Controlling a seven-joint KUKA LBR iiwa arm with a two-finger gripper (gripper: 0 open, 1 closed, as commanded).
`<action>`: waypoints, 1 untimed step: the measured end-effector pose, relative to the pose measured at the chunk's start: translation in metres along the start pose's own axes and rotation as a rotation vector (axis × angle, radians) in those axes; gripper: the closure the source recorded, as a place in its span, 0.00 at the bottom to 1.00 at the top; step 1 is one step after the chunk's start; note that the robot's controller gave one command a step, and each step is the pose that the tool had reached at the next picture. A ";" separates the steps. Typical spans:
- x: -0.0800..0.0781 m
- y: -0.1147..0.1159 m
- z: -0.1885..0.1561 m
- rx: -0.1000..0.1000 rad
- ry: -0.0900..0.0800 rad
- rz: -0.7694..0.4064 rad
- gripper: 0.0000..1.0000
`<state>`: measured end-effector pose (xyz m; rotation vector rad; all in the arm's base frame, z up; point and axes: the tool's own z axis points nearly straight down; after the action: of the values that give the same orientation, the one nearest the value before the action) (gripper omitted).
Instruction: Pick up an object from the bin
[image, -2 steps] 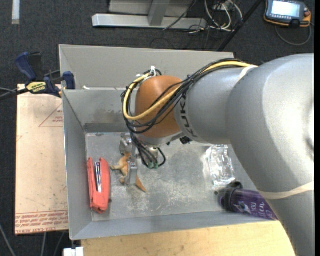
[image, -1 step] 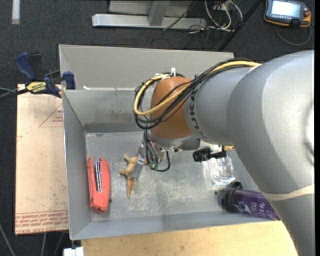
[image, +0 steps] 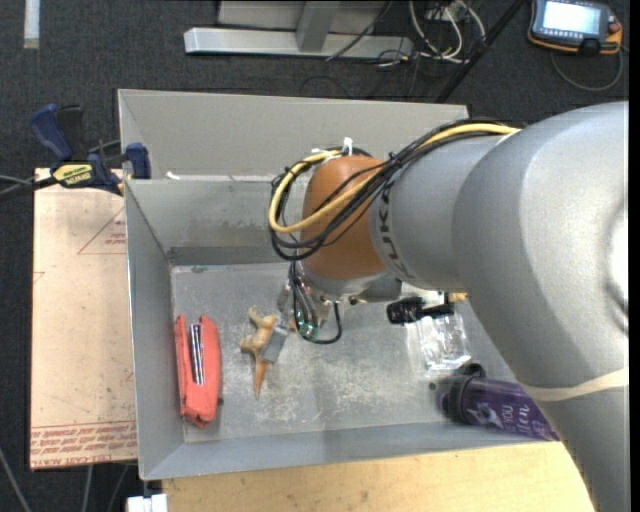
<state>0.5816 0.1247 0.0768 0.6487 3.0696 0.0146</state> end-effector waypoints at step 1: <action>0.000 0.000 0.000 0.000 0.000 0.001 0.00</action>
Offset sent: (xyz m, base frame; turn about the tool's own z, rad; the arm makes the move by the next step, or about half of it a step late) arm -0.0129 0.0167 -0.0050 -0.3680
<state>0.5815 0.1245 0.0767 0.6506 3.0695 0.0149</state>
